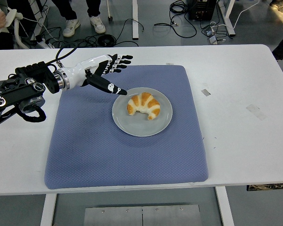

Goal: Place the bread on the table

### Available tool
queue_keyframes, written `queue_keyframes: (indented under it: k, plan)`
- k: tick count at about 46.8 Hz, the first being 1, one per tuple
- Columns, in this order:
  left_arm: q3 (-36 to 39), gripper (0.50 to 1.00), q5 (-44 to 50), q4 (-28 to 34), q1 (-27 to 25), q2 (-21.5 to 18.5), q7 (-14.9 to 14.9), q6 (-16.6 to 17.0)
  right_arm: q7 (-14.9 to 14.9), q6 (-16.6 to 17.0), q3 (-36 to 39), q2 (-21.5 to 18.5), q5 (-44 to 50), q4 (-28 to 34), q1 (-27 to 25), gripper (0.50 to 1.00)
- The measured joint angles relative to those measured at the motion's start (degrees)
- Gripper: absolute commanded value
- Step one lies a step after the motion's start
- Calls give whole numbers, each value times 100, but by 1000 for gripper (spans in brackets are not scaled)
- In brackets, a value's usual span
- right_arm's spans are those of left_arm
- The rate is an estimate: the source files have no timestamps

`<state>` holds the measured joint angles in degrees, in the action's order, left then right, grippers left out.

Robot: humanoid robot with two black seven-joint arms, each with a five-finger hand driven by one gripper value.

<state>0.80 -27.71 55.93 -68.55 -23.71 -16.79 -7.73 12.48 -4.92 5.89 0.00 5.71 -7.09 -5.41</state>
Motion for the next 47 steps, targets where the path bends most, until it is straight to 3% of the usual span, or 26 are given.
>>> queue_keyframes:
  k: [28,39,47]
  plan:
    - [584,981,-1205,519,-138,305,34,1591,0,1,0,0,0,-2,4,1000]
    - [1176,983,-1578,-140,-294,747,-122,1683,1,1,-1,0,0,-1,4,1000]
    - [1208,983,-1567,-184,-334,828,-126,1654,0,-1,-1,0,0,-1,5,1000]
